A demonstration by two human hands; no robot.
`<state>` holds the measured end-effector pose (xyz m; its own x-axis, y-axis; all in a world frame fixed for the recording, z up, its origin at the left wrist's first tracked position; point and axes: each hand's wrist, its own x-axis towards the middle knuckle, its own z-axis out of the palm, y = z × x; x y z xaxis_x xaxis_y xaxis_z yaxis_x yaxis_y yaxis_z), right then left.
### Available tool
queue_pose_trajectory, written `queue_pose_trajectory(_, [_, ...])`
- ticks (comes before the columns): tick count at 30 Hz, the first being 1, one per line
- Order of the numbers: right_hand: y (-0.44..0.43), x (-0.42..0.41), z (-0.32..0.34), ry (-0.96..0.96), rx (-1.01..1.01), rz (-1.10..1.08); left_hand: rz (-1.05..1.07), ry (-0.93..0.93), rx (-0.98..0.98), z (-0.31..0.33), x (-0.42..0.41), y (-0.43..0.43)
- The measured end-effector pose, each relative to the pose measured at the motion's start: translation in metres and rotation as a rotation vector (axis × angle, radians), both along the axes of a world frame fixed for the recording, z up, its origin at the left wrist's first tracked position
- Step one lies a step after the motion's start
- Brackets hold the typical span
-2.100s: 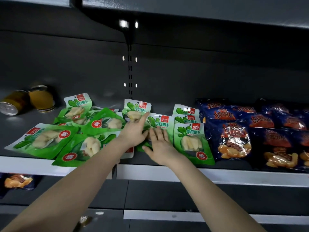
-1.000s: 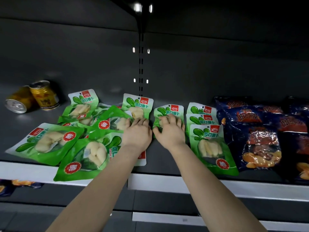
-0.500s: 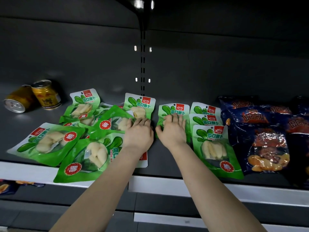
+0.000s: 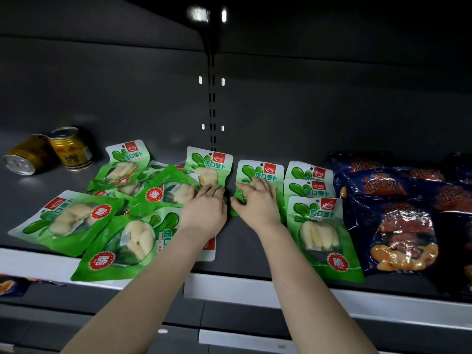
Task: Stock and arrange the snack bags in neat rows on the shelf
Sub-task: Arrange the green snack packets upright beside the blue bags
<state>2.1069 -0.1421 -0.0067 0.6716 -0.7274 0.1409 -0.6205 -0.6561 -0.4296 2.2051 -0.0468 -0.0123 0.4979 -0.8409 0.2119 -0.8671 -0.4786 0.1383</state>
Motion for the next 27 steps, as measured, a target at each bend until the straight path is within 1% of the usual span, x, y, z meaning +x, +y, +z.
queue_pose_trajectory(5, [0.001,-0.001,0.002,0.030,-0.023,0.015,0.010,-0.029,0.018,-0.002,0.000,-0.001])
queue_pose_trajectory(9, [0.006,0.002,0.005,0.005,-0.072,0.038,0.013,-0.050,0.020,0.000,-0.002,0.001])
queue_pose_trajectory(12, [0.010,0.002,0.007,0.001,-0.054,0.044,0.011,-0.055,0.012,0.000,-0.004,0.002])
queue_pose_trajectory(16, [0.013,-0.001,0.005,0.054,-0.018,0.052,0.011,-0.045,-0.015,0.002,-0.007,0.003])
queue_pose_trajectory(20, [0.013,-0.001,0.007,0.052,0.002,0.045,0.009,-0.038,-0.017,0.002,-0.008,0.004])
queue_pose_trajectory(27, [0.017,0.001,0.010,0.118,-0.044,0.027,-0.016,-0.030,-0.005,0.003,-0.006,0.002])
